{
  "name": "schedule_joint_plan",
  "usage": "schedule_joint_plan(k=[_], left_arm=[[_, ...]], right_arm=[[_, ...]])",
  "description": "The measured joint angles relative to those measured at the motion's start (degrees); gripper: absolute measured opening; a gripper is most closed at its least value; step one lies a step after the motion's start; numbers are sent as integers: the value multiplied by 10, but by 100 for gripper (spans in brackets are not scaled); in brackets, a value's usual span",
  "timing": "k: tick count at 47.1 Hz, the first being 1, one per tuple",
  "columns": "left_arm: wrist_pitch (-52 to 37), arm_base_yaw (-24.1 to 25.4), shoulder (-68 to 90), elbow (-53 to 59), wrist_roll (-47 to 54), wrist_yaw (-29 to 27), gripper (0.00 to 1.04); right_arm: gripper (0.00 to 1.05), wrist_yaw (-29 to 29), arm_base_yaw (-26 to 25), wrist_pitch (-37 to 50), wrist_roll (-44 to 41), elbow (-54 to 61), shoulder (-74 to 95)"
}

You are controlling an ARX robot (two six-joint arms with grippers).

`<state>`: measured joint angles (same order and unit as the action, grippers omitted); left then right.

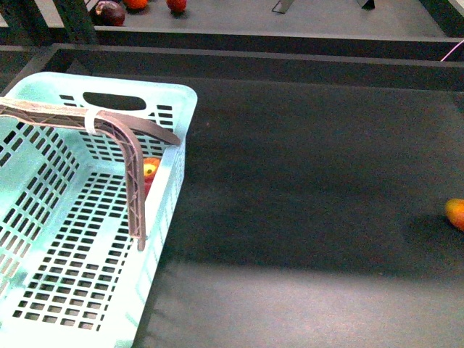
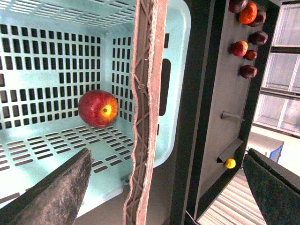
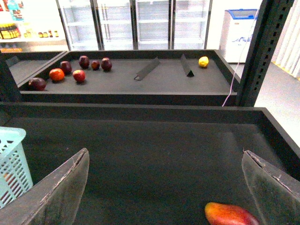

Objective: Pick apple with right arm and hold basket with left

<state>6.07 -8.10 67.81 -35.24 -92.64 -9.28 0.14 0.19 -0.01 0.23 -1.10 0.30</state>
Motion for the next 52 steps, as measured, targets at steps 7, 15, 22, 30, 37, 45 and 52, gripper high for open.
schedule_joint_plan(k=[7,15,22,30,37,45,52], left_arm=[[2,0,-7,0,0,0,98],[-449,14,-18,181,455,33,68],[-537,31,-89,233,815,45,38],[-497,78,-173,287,907,89,3],[-462,78,-226,308,916,93,3],[-460,78,-264,341,918,93,3],[-408,78,-321,344,919,93,3]], right_arm=[[96,0,0,0,0,0,0],[96,0,0,0,0,0,0],[96,0,0,0,0,0,0],[96,0,0,0,0,0,0],[96,0,0,0,0,0,0],[96,0,0,0,0,0,0],[96,0,0,0,0,0,0]])
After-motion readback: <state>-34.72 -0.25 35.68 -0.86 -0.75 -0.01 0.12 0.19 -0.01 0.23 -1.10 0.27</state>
